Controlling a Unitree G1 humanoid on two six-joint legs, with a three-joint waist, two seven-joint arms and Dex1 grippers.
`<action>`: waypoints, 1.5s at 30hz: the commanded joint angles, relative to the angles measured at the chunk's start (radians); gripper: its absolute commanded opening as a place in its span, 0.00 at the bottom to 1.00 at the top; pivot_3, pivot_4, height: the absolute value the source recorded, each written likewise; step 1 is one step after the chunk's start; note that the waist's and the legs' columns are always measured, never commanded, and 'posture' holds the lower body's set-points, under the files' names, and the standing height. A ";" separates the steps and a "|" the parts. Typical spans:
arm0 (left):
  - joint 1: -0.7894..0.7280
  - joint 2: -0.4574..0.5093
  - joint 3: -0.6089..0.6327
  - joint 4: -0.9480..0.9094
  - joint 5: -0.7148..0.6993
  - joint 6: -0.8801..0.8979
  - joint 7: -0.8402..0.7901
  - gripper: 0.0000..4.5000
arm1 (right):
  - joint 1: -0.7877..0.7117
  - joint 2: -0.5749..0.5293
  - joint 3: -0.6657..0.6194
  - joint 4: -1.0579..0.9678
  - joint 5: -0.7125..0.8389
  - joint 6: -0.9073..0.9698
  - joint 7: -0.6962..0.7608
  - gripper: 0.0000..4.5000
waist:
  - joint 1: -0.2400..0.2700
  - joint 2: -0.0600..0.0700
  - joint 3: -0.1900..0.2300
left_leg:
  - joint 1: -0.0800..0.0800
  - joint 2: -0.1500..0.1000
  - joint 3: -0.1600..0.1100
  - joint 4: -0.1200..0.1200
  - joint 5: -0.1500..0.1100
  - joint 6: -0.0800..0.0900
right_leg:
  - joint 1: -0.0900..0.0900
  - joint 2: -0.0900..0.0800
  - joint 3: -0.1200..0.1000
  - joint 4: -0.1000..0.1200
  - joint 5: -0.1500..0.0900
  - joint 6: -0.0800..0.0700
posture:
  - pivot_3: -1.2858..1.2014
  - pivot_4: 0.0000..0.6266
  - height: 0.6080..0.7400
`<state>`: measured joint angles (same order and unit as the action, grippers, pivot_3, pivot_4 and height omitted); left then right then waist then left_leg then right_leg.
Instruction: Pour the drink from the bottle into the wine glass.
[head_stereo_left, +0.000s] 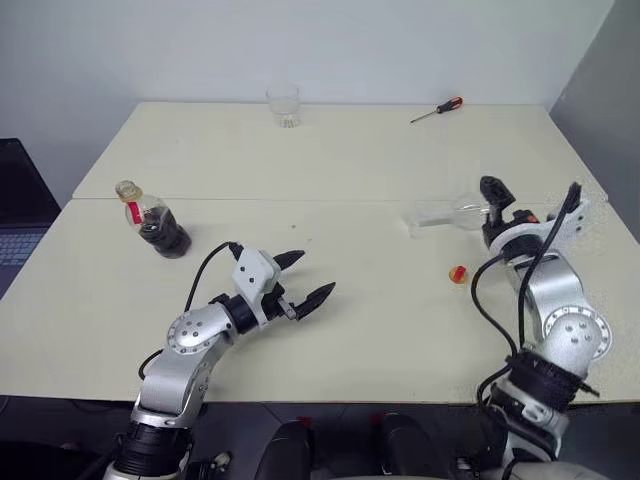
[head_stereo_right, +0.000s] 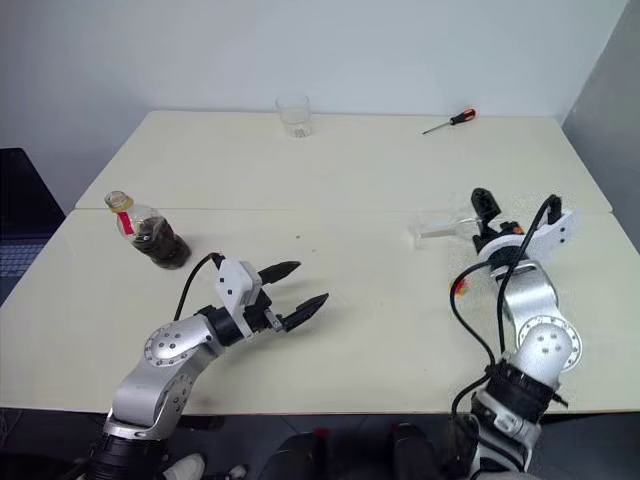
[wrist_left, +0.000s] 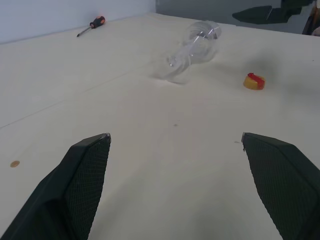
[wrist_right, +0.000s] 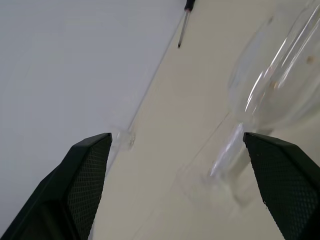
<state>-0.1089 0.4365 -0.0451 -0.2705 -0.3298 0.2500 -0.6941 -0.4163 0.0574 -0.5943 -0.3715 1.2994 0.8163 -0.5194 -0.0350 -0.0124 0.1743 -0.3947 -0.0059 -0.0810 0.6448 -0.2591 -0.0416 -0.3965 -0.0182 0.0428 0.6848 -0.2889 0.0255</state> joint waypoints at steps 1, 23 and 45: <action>0.007 0.004 0.014 -0.047 -0.007 -0.013 0.002 0.99 | 0.080 -0.006 0.052 -0.085 0.121 -0.013 -0.035 1.00 | 0.000 0.000 0.000 | 0.000 0.000 0.000 0.000 0.000 0.000 | 0.000 0.000 0.000 -0.001 0.000 0.000 | 0.52 0.24 1.00; 0.004 0.011 0.016 -0.055 -0.005 0.000 0.008 0.99 | -0.018 0.012 0.212 0.192 -0.180 -0.278 0.013 1.00 | 0.000 0.000 0.000 | 0.000 0.000 0.002 0.000 0.000 0.000 | 0.000 0.005 0.000 -0.002 0.000 0.000 | 0.52 0.24 1.00; 0.021 0.035 0.024 -0.082 -0.043 0.002 -0.047 0.99 | -0.207 0.028 0.185 0.579 -0.369 -0.419 0.203 1.00 | -0.001 0.001 0.000 | 0.000 0.001 0.002 0.000 0.000 0.000 | 0.000 0.004 -0.001 -0.002 0.000 0.000 | 0.52 0.24 1.00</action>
<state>-0.0896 0.4646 -0.0337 -0.3102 -0.3547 0.2570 -0.7318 -0.5996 0.0837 -0.4073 0.2072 0.9374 0.4136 -0.3370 -0.0358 -0.0119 0.1744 -0.3944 -0.0054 -0.0789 0.6447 -0.2591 -0.0416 -0.3963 -0.0140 0.0419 0.6829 -0.2886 0.0254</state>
